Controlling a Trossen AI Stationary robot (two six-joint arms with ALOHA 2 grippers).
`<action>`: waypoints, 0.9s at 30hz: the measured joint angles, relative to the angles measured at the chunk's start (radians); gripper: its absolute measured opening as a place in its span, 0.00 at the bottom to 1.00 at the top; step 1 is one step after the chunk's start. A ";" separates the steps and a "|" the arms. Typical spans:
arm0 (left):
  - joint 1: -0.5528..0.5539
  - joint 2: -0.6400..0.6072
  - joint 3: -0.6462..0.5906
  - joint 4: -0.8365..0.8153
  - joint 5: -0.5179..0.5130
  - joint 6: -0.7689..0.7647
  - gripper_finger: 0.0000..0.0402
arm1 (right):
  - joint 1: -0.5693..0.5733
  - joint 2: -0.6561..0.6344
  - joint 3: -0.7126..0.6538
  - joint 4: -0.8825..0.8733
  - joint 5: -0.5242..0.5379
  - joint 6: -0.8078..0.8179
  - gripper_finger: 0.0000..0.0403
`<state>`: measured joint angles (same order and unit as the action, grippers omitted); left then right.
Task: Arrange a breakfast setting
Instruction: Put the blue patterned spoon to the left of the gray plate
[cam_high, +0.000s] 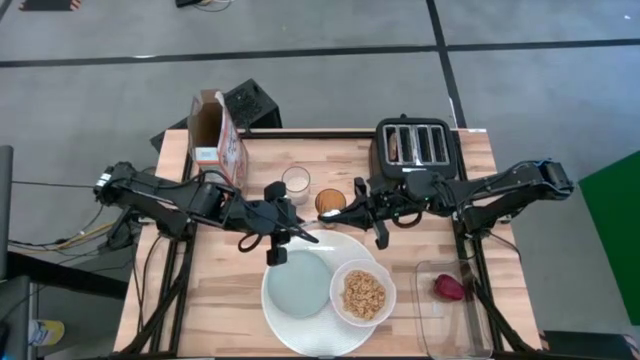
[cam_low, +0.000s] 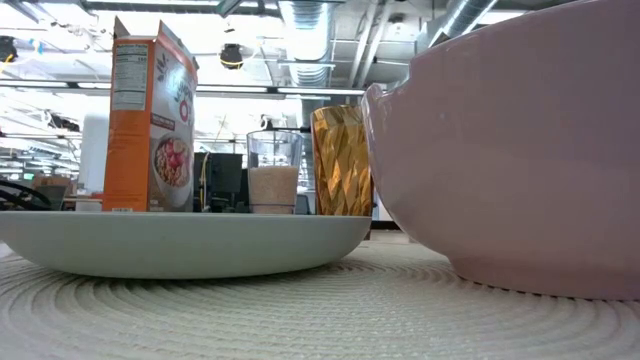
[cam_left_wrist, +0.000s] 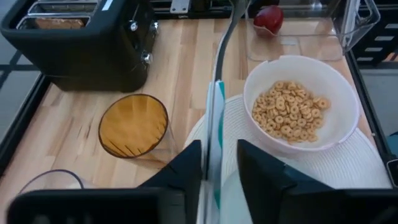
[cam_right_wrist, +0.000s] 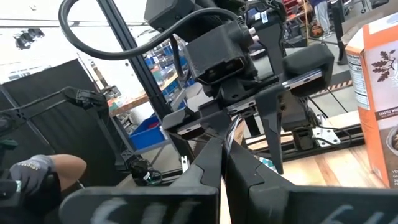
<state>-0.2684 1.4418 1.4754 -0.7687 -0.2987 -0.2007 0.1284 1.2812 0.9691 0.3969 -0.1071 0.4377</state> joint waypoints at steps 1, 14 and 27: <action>0.000 0.000 0.000 0.000 -0.001 0.007 0.19 | 0.000 0.000 0.000 0.000 0.000 0.000 0.05; 0.000 0.000 0.000 -0.003 -0.001 0.027 0.09 | 0.000 0.000 0.000 0.000 -0.001 -0.002 0.08; 0.000 0.000 0.000 -0.032 -0.027 0.037 0.06 | -0.006 0.000 0.000 0.011 0.003 -0.099 0.21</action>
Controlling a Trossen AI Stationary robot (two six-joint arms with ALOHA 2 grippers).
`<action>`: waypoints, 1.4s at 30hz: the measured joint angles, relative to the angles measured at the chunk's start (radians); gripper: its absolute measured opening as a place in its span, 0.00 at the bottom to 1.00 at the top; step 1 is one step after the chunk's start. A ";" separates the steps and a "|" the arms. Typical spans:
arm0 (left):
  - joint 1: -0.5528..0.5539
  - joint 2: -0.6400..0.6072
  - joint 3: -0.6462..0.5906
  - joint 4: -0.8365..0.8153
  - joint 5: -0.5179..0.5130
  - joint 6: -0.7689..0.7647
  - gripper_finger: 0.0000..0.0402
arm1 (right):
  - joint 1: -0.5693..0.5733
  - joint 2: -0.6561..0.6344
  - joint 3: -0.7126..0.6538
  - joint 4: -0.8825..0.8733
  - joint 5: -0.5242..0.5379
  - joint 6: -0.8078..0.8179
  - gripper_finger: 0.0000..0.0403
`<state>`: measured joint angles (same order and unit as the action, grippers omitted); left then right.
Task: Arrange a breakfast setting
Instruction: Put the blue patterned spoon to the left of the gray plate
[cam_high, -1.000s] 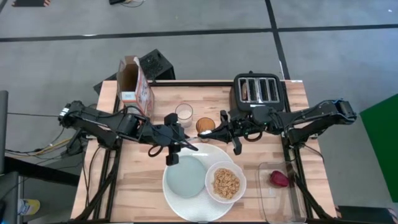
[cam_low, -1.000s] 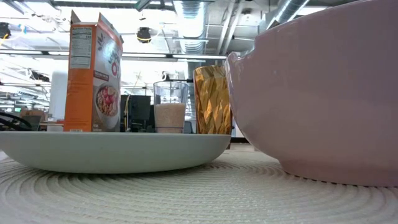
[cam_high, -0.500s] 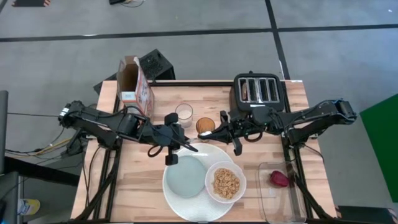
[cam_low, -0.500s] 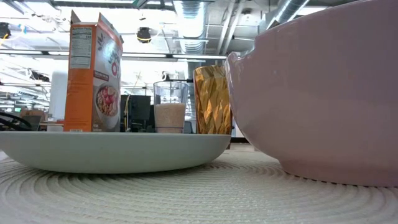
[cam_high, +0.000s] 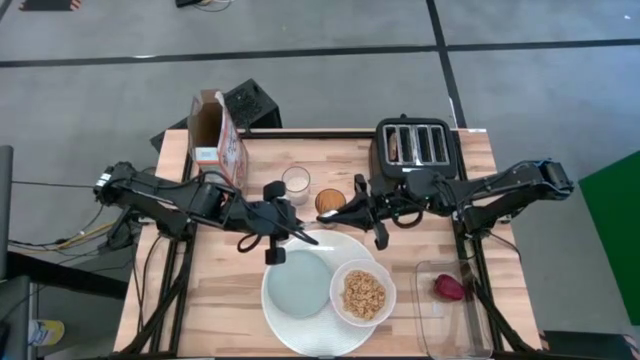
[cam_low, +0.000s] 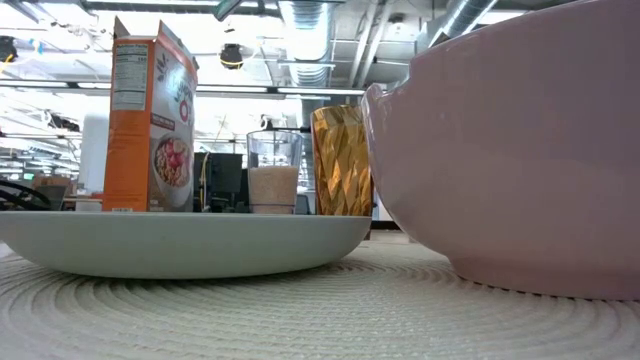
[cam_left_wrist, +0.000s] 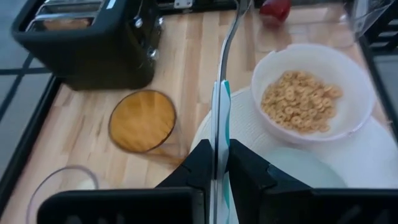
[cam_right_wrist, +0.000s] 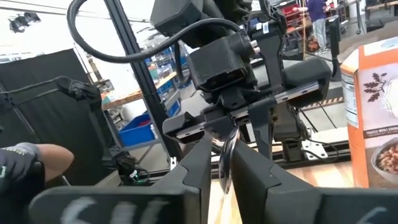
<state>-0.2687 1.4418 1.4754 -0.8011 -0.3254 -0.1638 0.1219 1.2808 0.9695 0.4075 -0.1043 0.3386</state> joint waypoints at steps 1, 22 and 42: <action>0.000 0.000 0.000 -0.018 -0.011 -0.002 0.06 | 0.000 0.000 0.000 -0.002 0.000 0.000 0.22; -0.007 0.000 0.000 -0.422 0.007 -0.332 0.07 | 0.000 -0.060 0.001 0.008 0.000 0.027 0.33; -0.160 -0.002 -0.019 -0.694 0.010 -0.856 0.07 | 0.000 -0.092 0.001 -0.010 0.000 0.027 0.33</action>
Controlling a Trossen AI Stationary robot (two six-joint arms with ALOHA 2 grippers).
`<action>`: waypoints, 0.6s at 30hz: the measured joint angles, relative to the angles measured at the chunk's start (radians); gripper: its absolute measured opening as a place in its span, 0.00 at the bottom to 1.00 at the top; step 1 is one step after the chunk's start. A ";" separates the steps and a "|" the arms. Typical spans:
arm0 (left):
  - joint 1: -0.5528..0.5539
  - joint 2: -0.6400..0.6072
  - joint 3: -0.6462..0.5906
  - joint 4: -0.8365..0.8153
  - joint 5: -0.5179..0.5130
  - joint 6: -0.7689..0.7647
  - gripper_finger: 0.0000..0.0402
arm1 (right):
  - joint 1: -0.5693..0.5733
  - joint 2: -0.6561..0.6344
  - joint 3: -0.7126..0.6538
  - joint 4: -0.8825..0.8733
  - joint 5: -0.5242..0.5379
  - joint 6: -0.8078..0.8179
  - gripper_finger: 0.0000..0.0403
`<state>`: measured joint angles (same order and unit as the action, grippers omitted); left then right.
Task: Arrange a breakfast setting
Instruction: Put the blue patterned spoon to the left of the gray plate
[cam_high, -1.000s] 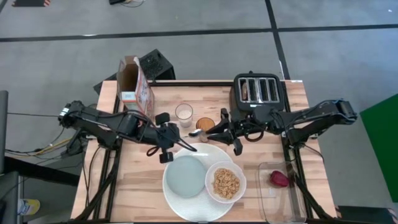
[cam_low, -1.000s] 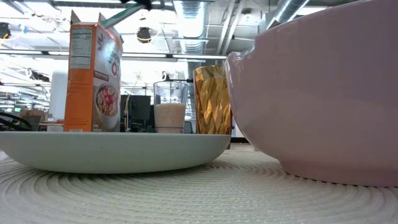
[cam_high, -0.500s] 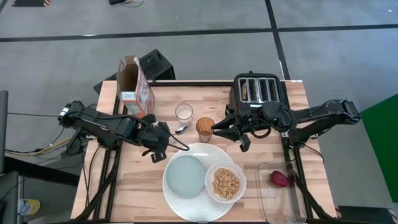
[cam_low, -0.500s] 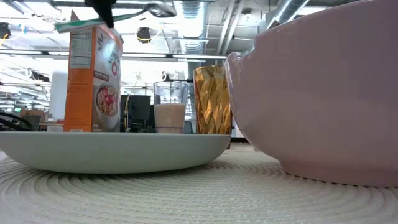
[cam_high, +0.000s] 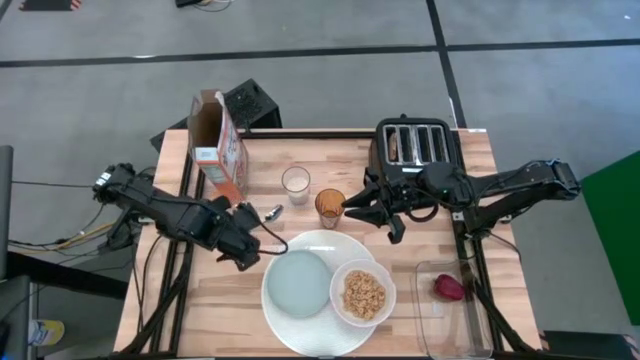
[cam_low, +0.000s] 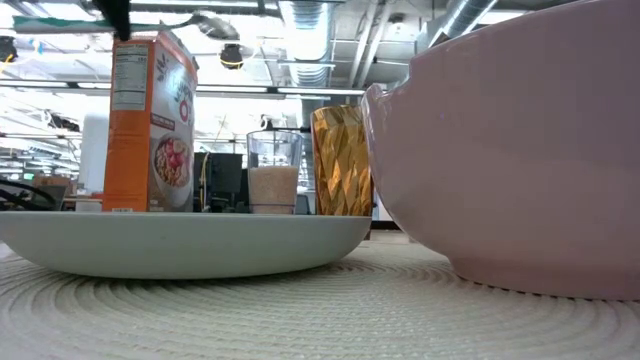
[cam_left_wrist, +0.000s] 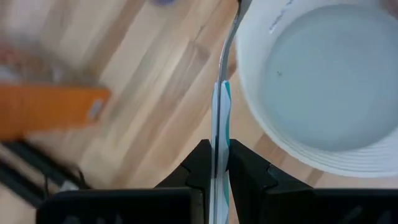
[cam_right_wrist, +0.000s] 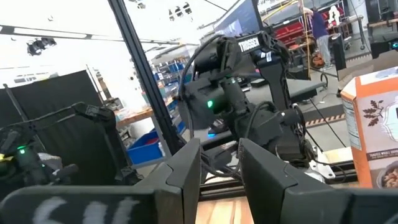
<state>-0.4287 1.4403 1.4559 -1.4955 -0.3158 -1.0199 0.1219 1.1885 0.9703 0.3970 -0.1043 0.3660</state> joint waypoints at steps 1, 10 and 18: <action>-0.010 0.001 -0.012 -0.008 0.005 -0.045 0.07 | 0.000 0.000 0.000 0.000 0.000 0.000 0.33; -0.108 0.001 -0.108 -0.003 0.076 -0.311 0.07 | 0.000 0.000 0.000 0.003 0.000 0.000 0.33; -0.176 0.001 -0.120 0.084 0.065 -0.399 0.07 | 0.000 0.000 0.000 0.003 0.000 0.000 0.33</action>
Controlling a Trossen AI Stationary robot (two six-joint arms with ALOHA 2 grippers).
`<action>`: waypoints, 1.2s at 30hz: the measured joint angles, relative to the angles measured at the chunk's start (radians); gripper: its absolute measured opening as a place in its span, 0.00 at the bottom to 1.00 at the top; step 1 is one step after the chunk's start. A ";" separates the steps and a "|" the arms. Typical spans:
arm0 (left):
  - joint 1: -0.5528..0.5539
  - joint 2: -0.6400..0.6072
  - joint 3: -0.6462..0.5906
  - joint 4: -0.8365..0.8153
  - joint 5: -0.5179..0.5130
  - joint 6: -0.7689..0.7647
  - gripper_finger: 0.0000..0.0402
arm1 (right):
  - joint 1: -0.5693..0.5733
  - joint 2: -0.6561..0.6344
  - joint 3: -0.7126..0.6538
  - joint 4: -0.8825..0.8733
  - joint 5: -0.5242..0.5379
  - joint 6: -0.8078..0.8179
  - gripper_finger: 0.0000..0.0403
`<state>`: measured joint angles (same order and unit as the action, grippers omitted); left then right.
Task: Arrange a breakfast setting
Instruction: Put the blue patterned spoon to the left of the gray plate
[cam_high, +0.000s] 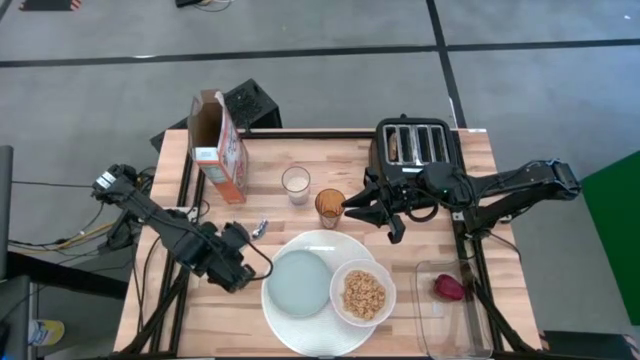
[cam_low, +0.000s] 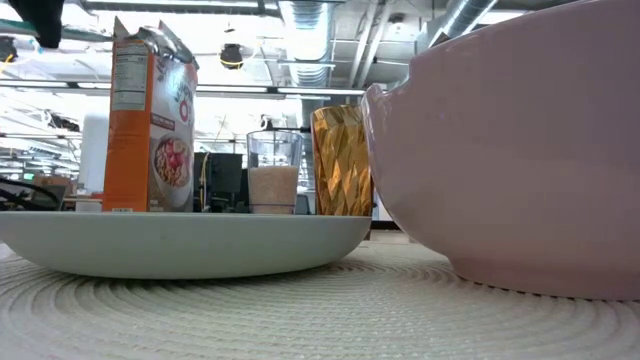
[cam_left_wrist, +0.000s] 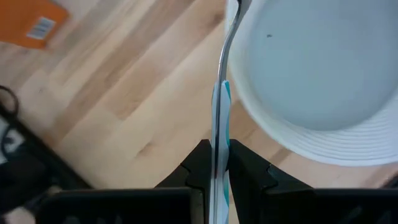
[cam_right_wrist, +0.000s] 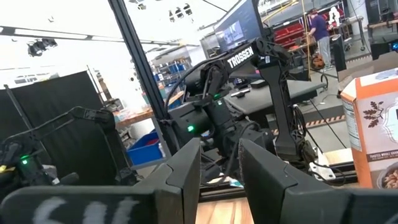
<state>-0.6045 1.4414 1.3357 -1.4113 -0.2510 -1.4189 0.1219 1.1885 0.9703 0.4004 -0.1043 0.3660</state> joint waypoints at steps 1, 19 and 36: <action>-0.011 0.000 0.000 0.008 -0.009 -0.009 0.07 | 0.000 0.000 0.000 0.000 0.000 0.000 0.33; -0.125 -0.074 -0.225 0.028 -0.007 -0.174 0.07 | 0.000 0.000 0.000 -0.003 0.000 0.000 0.33; -0.108 -0.440 -0.580 0.340 0.003 -0.296 0.07 | -0.049 0.000 0.000 -0.010 0.000 0.000 0.33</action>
<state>-0.7122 1.0015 0.7556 -1.0717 -0.2484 -1.7153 0.0728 1.1889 0.9699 0.3908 -0.1047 0.3660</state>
